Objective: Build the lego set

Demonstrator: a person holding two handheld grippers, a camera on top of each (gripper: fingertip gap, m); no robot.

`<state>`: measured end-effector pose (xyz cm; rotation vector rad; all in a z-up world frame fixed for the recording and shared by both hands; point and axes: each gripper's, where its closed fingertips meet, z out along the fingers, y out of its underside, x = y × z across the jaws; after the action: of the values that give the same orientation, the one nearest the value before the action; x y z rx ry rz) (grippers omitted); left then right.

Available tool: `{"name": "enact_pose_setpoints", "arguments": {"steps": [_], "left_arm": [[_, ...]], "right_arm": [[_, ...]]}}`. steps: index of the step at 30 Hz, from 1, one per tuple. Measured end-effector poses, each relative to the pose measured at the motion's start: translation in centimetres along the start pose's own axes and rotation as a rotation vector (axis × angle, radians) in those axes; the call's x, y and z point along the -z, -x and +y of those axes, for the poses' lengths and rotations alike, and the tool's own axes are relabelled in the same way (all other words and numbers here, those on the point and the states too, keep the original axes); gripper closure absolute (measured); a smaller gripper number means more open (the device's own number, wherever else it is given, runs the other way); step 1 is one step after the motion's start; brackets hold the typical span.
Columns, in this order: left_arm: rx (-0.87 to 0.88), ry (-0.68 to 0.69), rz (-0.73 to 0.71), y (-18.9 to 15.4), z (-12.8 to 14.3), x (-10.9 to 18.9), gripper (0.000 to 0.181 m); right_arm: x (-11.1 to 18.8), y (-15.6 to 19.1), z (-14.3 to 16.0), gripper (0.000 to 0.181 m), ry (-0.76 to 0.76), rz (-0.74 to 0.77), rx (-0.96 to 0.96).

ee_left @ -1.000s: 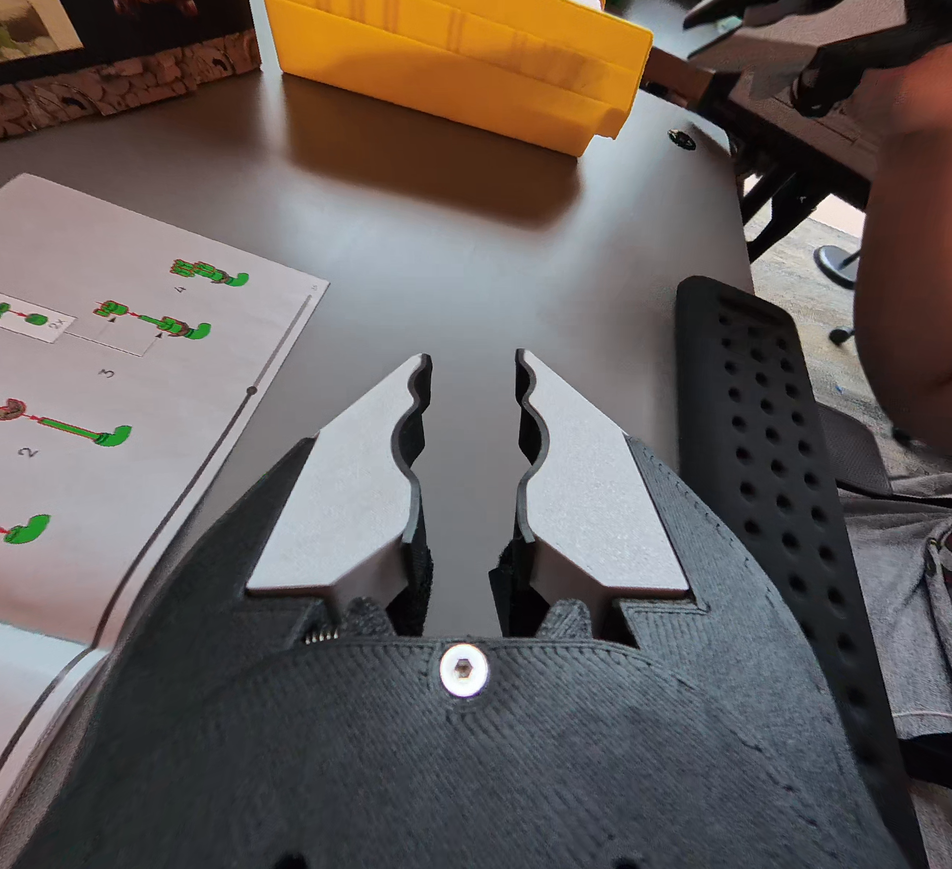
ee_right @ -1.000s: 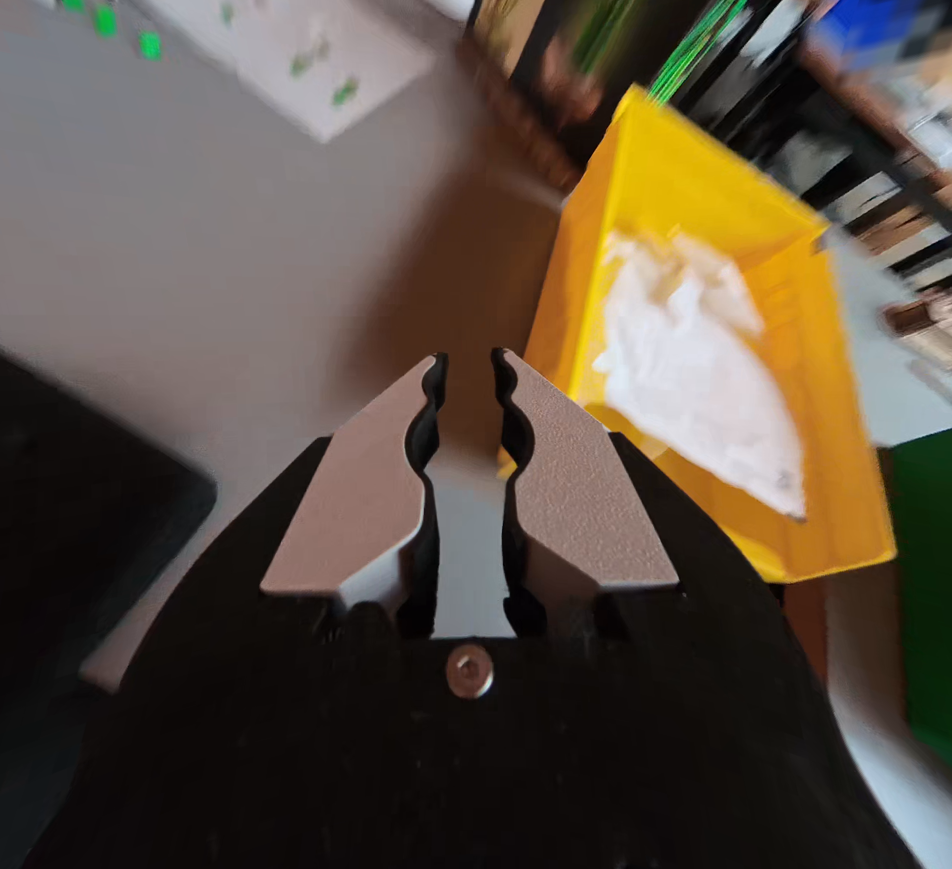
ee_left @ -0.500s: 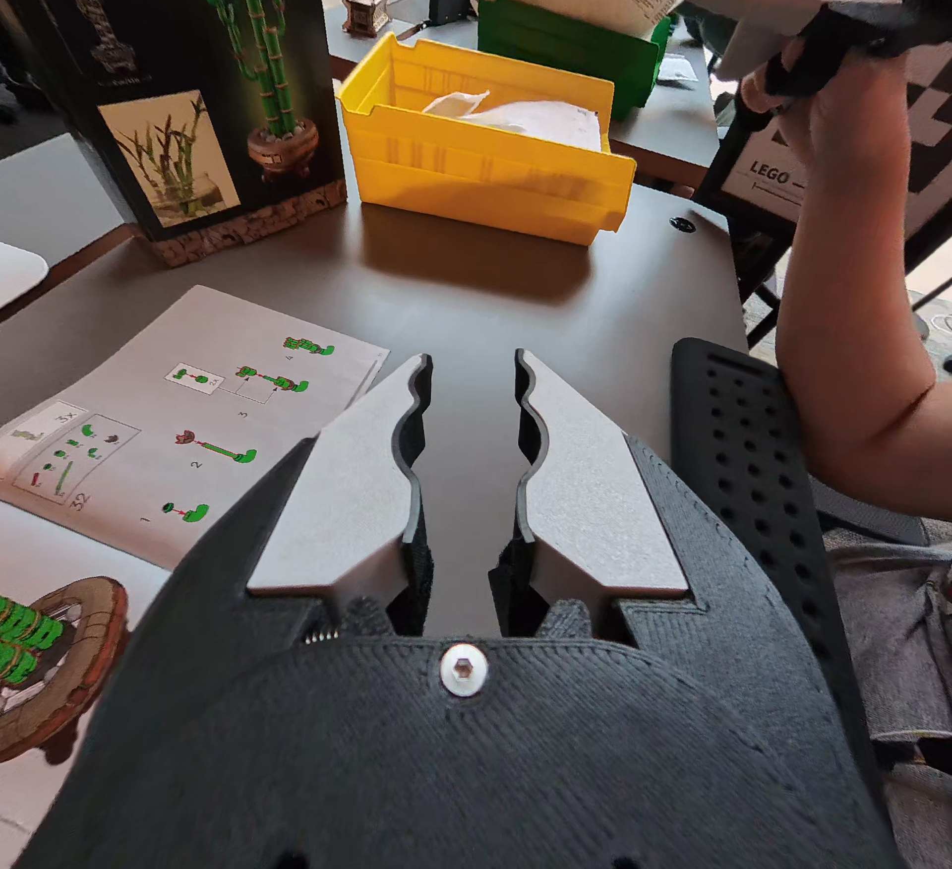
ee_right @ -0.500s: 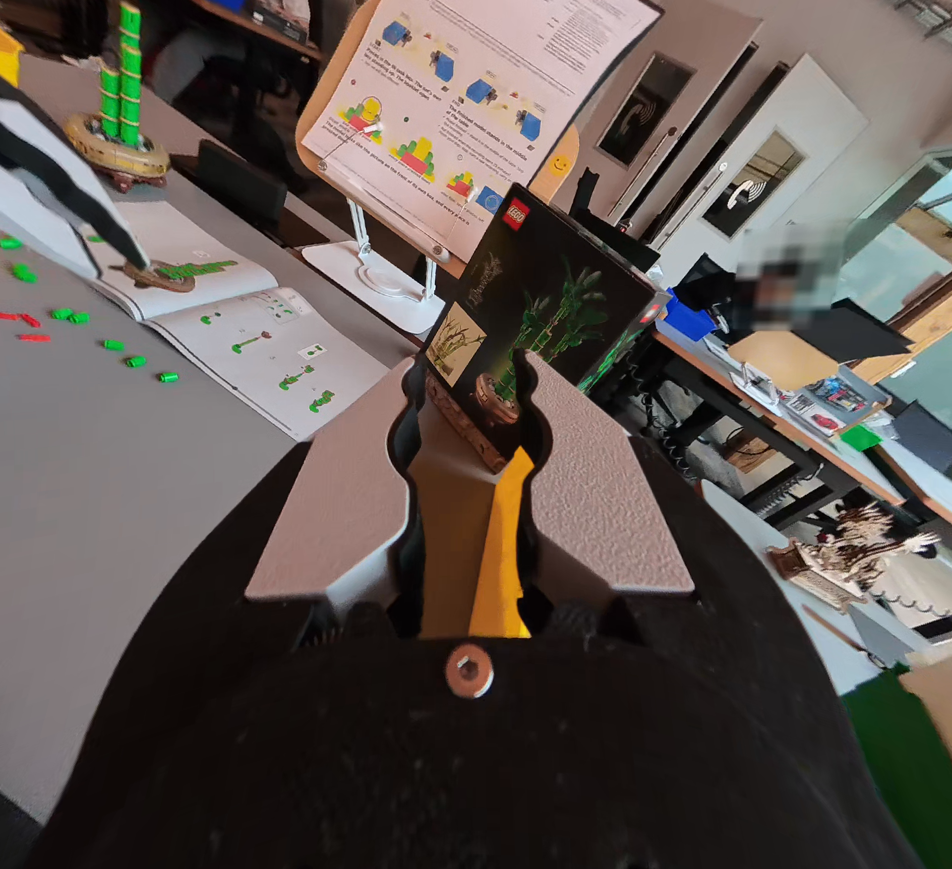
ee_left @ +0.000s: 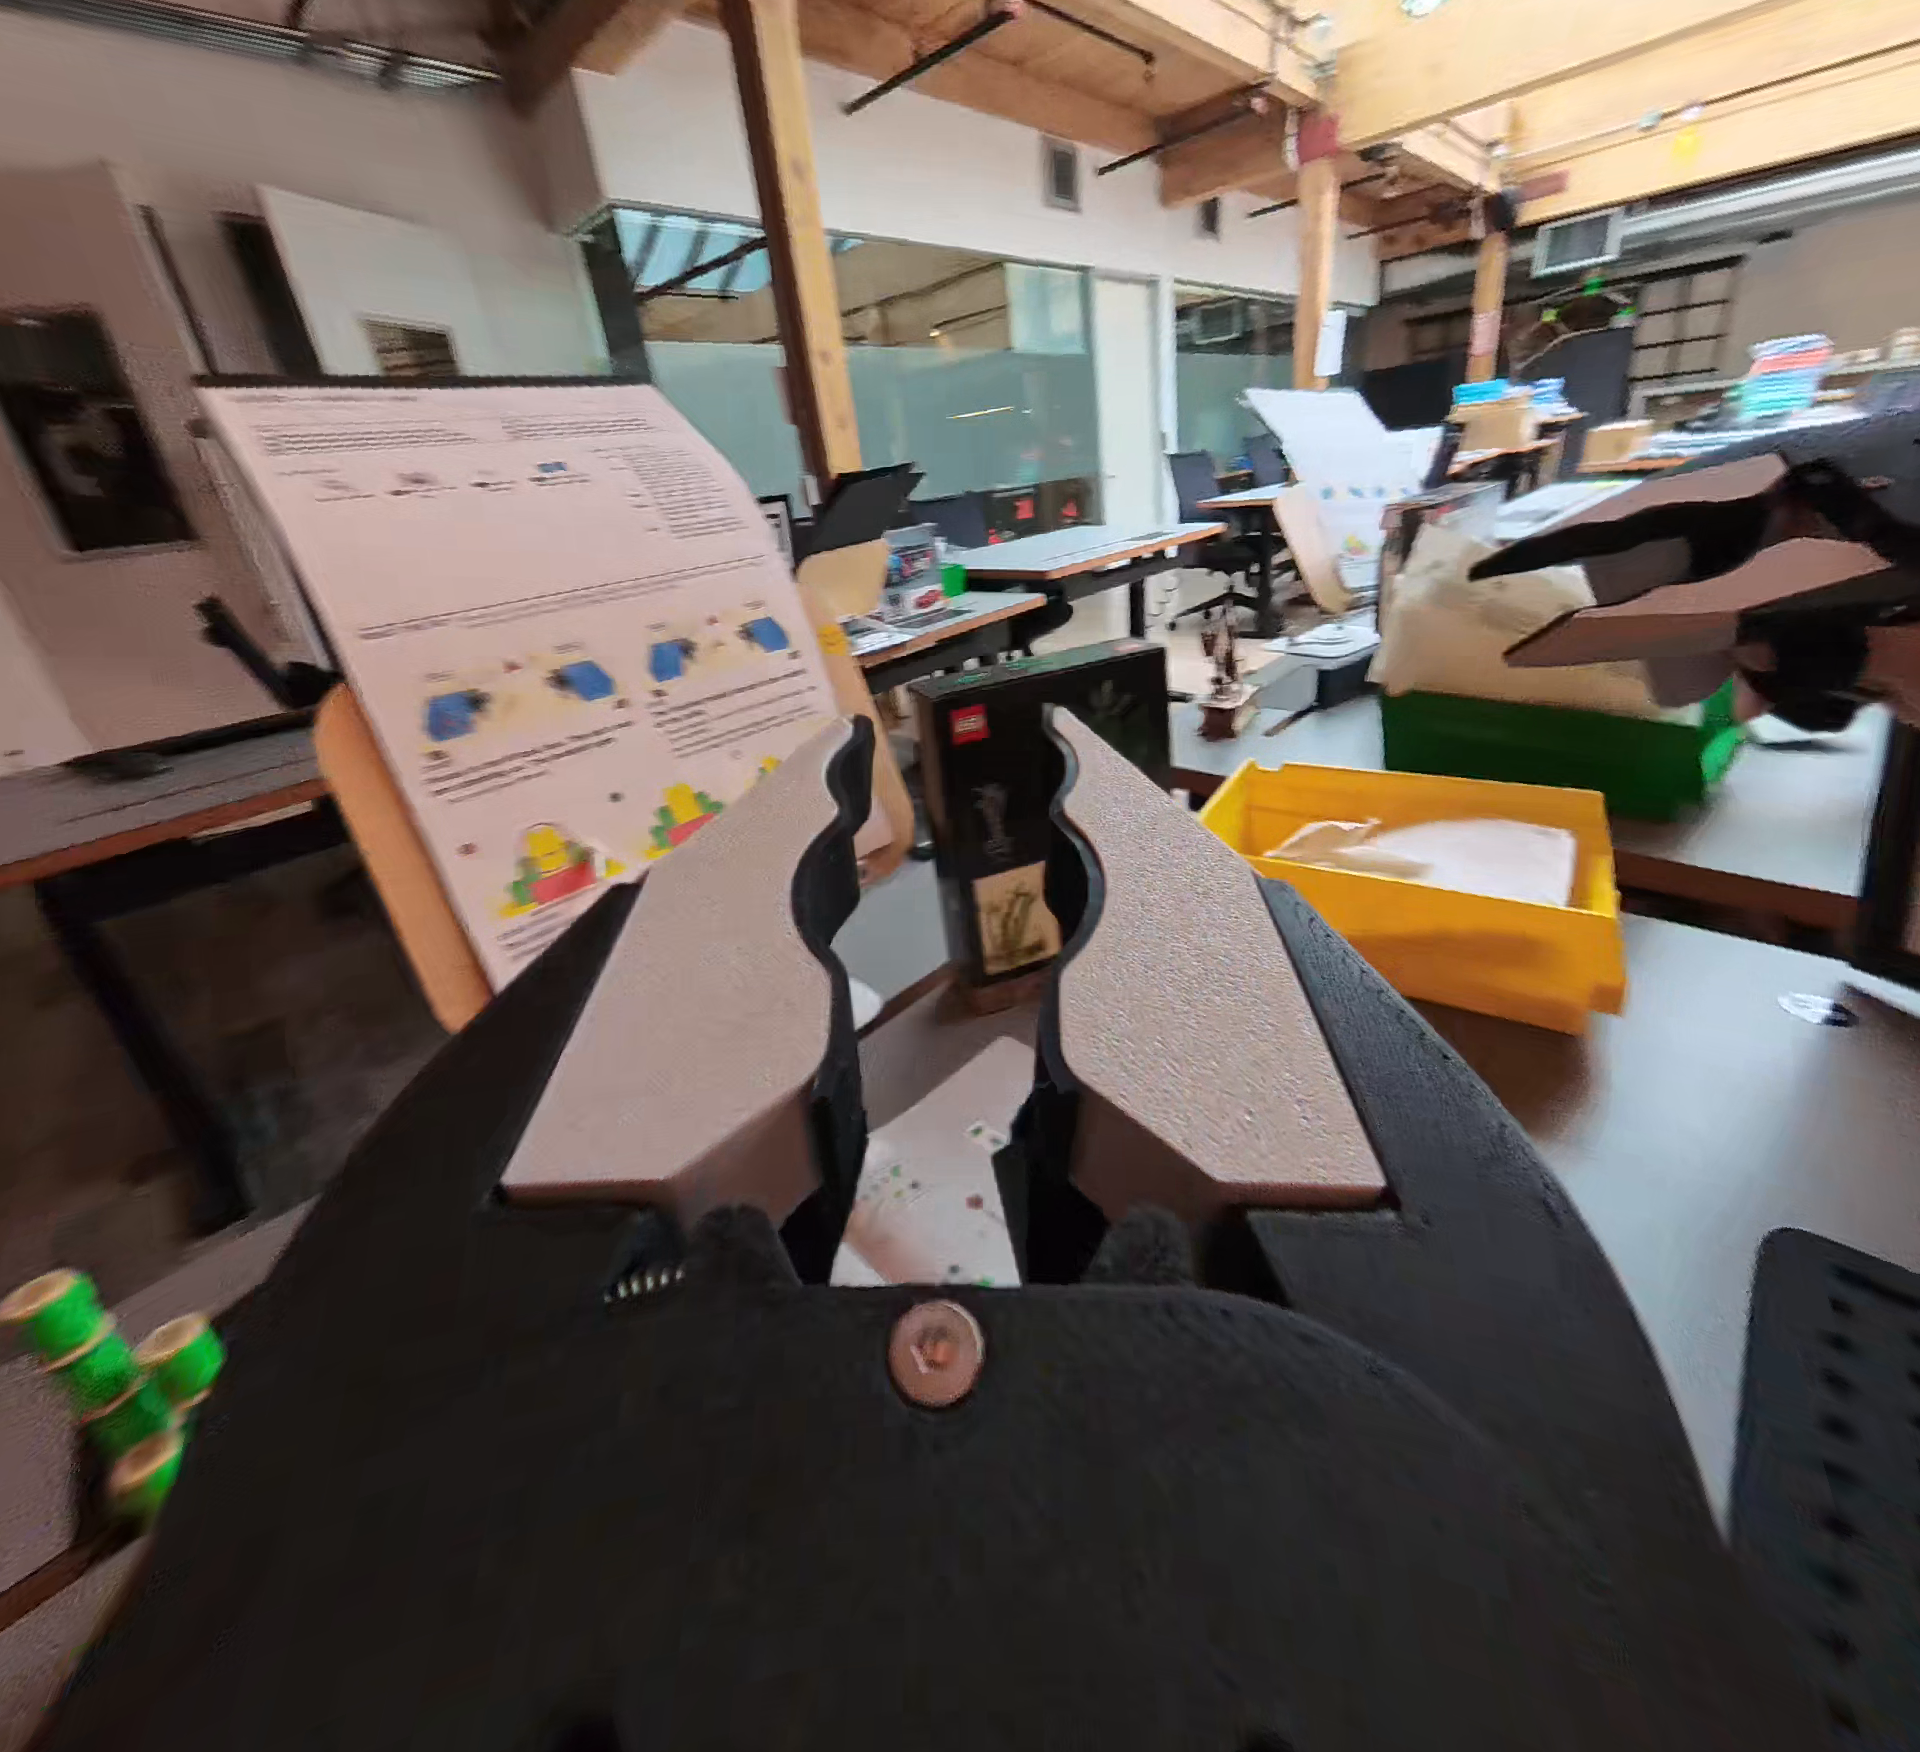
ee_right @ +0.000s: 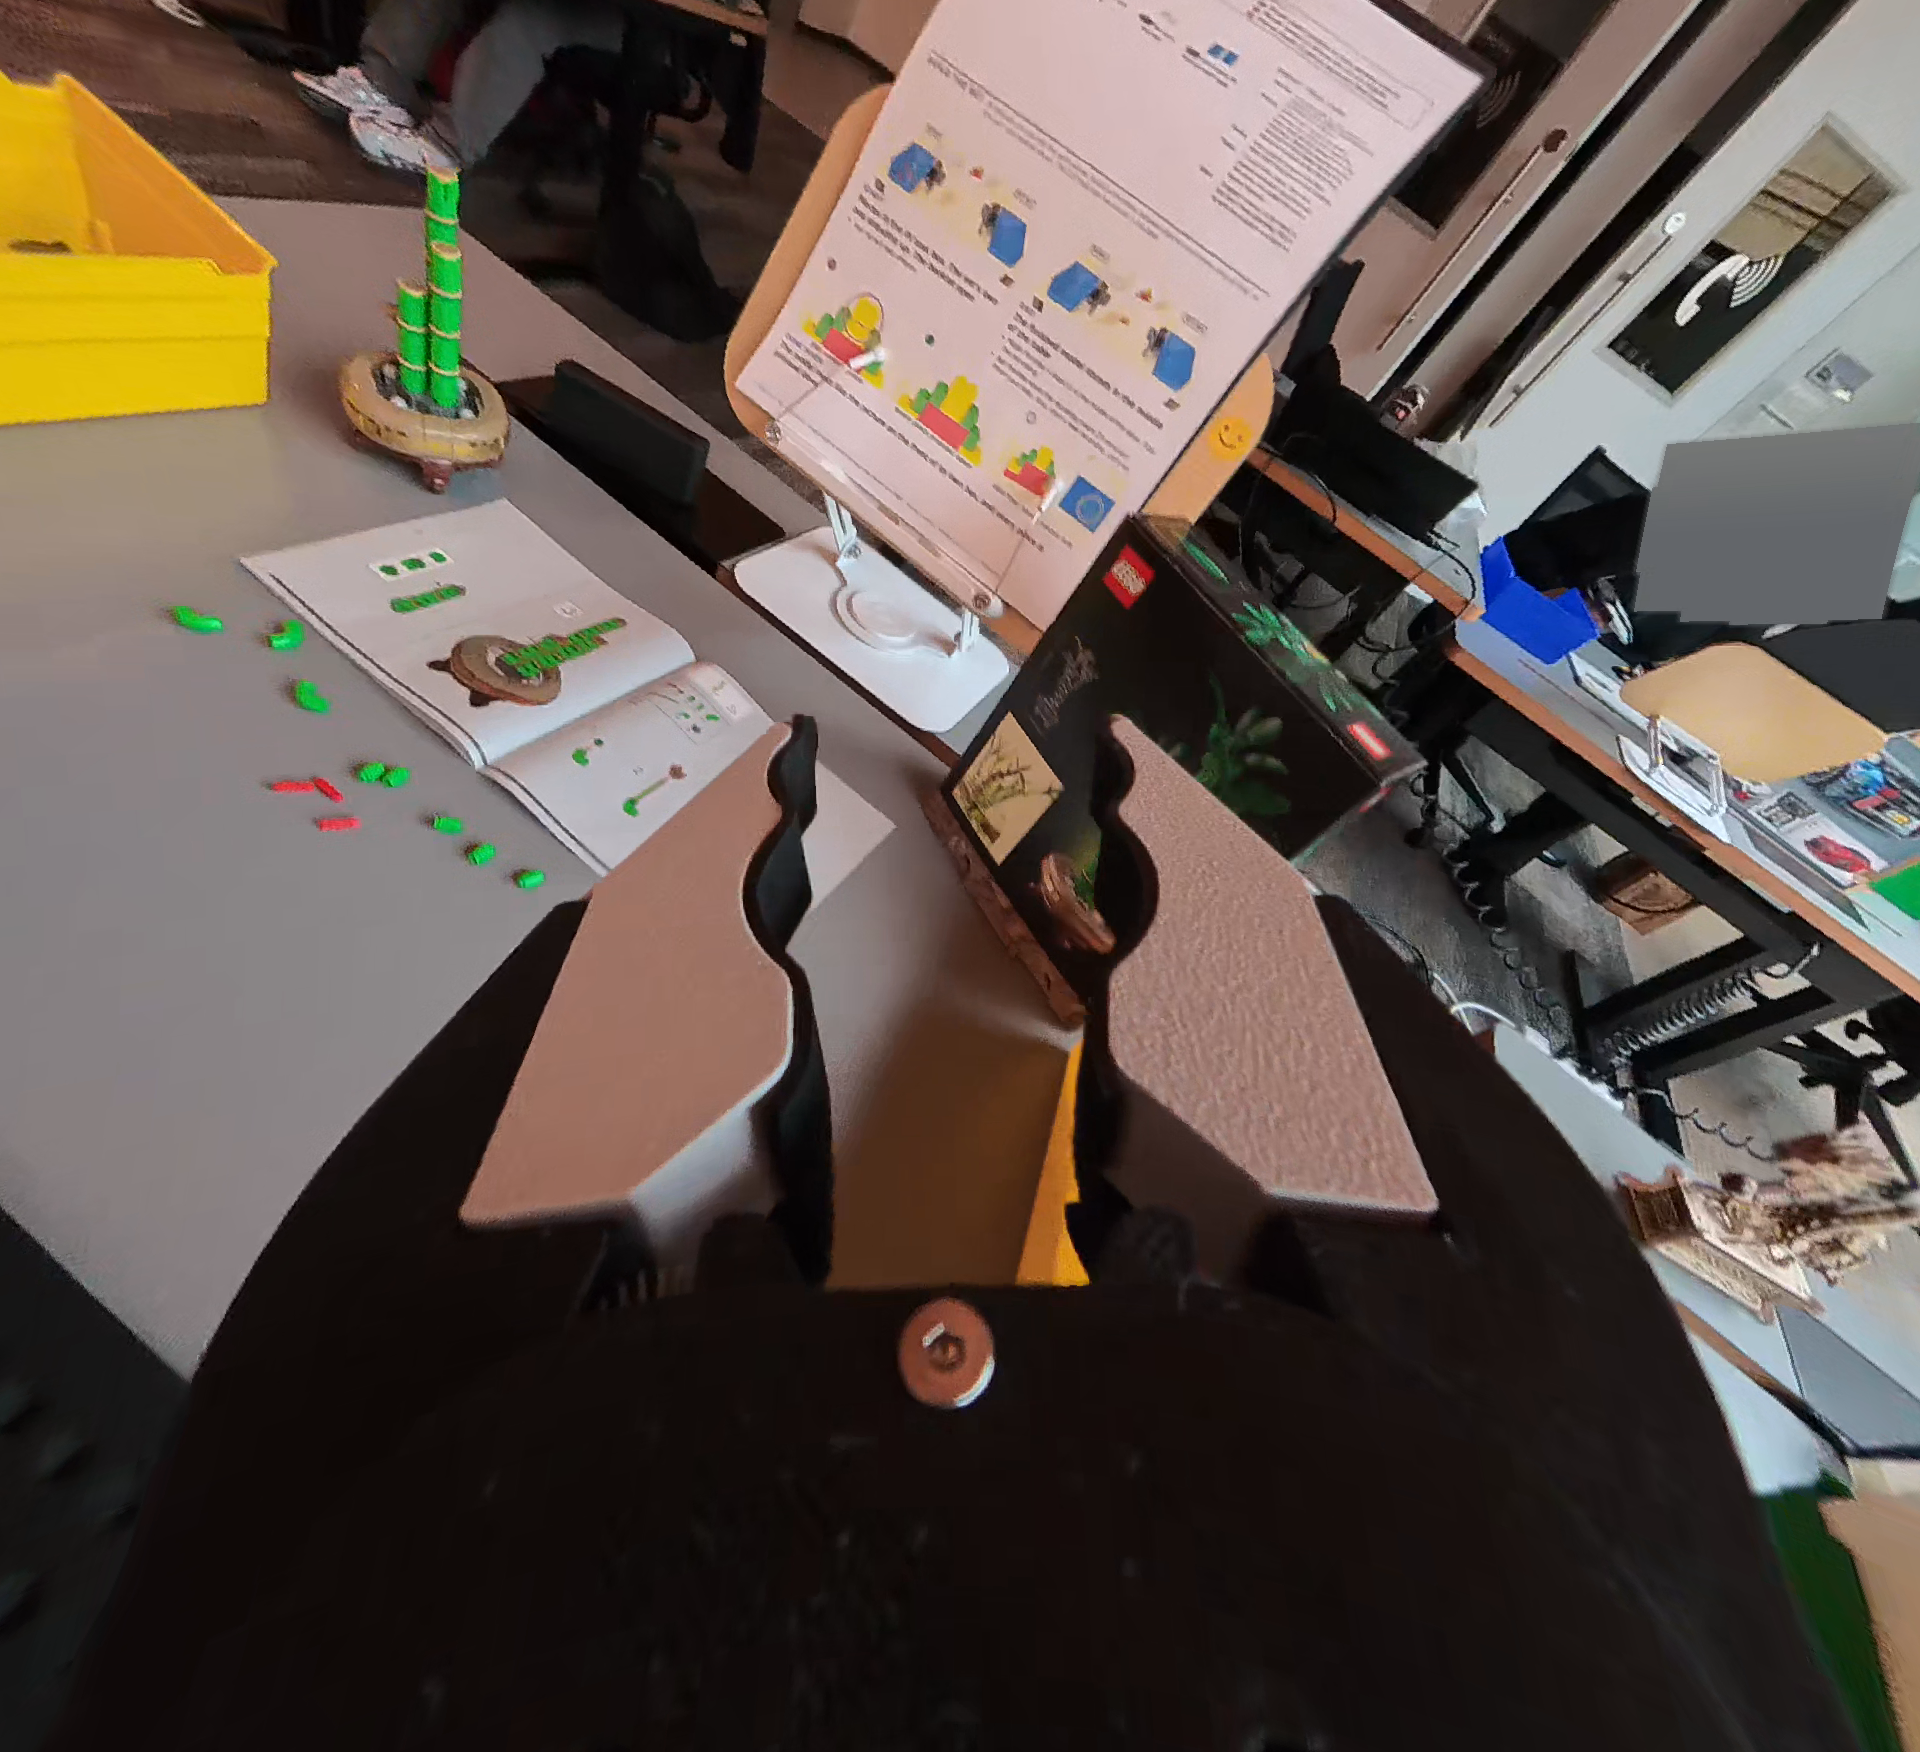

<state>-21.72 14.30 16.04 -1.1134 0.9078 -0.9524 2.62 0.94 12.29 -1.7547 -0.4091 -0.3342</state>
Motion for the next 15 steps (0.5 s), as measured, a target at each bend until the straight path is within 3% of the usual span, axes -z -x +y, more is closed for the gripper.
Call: {"name": "enact_pose_setpoints", "arguments": {"steps": [5,10,15], "left_arm": [[0.021,0.134,-0.079,3.9,1.3,2.6,0.143],[0.115,0.204,-0.071,6.2,3.8,2.8,0.144],[0.089,0.295,-0.121,7.9,6.7,1.9,0.145]], "right_arm": [[-3.5,0.9,-1.4,0.131,0.034,-0.035,0.013],[-7.6,2.2,0.6,0.133,0.066,-0.125,-0.017],[-11.7,2.8,2.7,0.14,0.128,-0.177,0.022]]}}
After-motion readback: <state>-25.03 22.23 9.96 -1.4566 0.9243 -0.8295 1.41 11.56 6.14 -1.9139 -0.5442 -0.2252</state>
